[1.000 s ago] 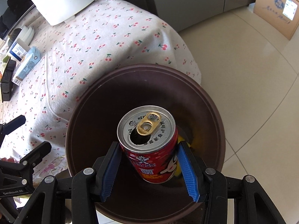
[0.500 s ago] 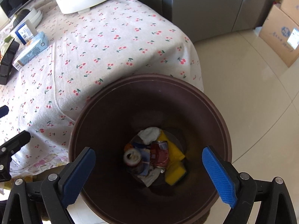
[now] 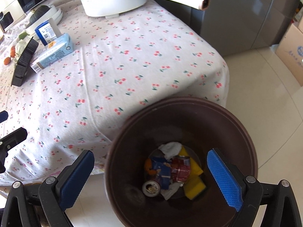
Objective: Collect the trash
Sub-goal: 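Move both tools back from the bin toward the table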
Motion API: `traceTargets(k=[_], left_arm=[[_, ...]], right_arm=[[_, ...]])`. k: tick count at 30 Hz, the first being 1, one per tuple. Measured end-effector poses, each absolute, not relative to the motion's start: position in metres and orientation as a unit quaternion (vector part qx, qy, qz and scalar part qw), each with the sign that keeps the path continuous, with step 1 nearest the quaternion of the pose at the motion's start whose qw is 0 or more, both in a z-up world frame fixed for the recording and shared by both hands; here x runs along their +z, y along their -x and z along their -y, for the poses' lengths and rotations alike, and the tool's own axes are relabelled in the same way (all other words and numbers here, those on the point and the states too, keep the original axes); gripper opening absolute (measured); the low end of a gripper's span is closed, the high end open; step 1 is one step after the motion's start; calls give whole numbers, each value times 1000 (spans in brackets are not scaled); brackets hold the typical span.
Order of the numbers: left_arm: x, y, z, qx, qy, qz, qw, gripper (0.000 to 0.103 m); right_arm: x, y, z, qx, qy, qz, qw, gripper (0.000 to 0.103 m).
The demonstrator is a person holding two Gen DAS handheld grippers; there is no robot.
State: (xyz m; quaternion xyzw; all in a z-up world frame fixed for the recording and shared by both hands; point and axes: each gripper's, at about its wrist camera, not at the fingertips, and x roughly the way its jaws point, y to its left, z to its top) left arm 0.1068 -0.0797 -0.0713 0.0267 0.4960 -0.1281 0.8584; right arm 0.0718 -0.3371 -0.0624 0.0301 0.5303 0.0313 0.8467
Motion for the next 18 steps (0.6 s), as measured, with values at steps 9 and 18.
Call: traceTargets(k=[9,18], left_arm=[[-47,-141,13,-77,27,-485,871,103],[-44,-220,-22,-69,104,-503,855,103]], right_arm=[[-57,-98,298,59,-36,-527,847,99],[-55,-134,273,71,-21,-519,851,99]])
